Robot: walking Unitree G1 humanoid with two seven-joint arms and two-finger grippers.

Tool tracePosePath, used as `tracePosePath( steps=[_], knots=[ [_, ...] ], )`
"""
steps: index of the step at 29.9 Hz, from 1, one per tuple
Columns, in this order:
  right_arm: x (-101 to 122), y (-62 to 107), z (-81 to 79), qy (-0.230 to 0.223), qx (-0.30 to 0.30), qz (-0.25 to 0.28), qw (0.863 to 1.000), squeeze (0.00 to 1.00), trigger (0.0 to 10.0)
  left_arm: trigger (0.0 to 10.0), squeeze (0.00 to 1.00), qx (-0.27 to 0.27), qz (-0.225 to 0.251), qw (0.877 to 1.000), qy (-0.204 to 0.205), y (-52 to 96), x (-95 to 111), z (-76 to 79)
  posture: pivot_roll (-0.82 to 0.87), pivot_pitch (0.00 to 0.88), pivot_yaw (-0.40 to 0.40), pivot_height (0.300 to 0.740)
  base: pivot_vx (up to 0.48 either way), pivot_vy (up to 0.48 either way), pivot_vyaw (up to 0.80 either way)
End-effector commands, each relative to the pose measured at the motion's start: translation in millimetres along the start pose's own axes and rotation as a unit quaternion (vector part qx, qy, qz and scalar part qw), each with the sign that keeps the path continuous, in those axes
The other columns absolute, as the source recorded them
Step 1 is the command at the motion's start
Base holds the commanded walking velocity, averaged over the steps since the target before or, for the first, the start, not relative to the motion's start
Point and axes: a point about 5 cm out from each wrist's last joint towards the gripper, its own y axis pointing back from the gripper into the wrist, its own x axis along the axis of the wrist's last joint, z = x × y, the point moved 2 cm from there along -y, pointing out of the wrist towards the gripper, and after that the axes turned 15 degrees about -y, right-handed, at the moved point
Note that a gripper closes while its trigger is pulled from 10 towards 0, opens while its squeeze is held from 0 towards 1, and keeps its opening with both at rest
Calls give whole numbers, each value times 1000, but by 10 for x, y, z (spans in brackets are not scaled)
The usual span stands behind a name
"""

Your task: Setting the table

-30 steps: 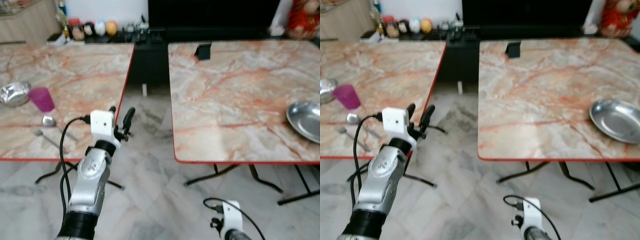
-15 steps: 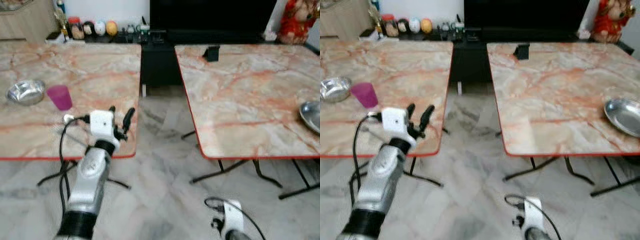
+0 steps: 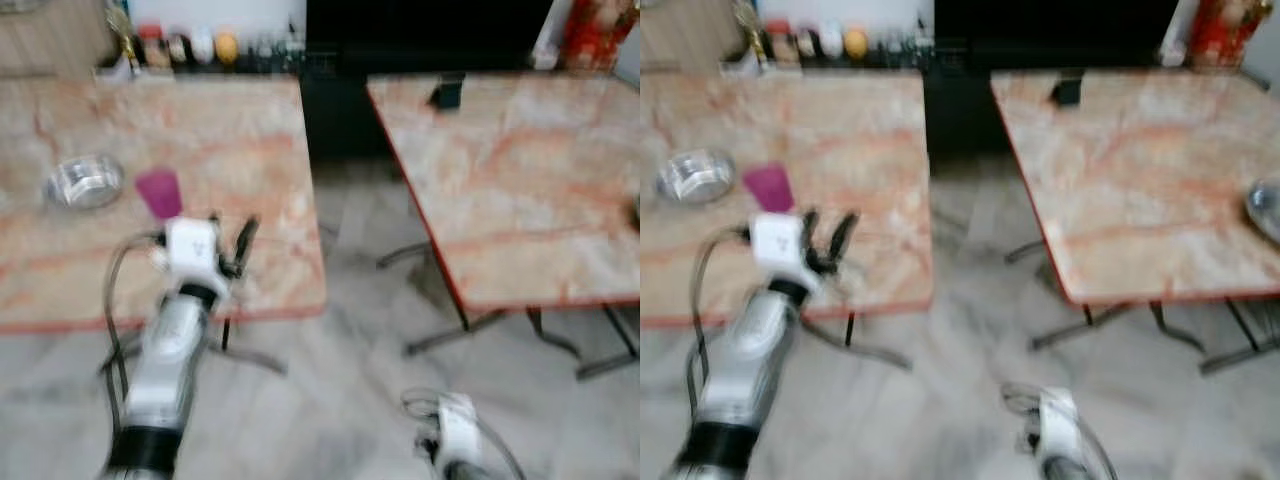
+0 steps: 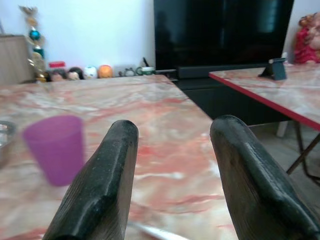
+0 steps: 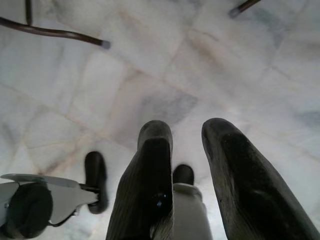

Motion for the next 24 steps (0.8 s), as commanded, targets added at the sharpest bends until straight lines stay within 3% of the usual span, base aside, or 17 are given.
tracePosePath(
  steps=[1, 24],
  knots=[
    [-8, 21, 130, 0, -17, -1, 1000, 0, 10000, 10000, 0, -13, 8, 1000, 5, -22, 41, 89, 81, 0, -20, 740, 0, 337, 0],
    [22, 18, 131, 17, -11, -3, 1000, 0, 10000, 10000, 0, -4, 7, 1000, 5, -5, 37, 83, 91, 0, -35, 740, 0, 336, 0]
  ],
)
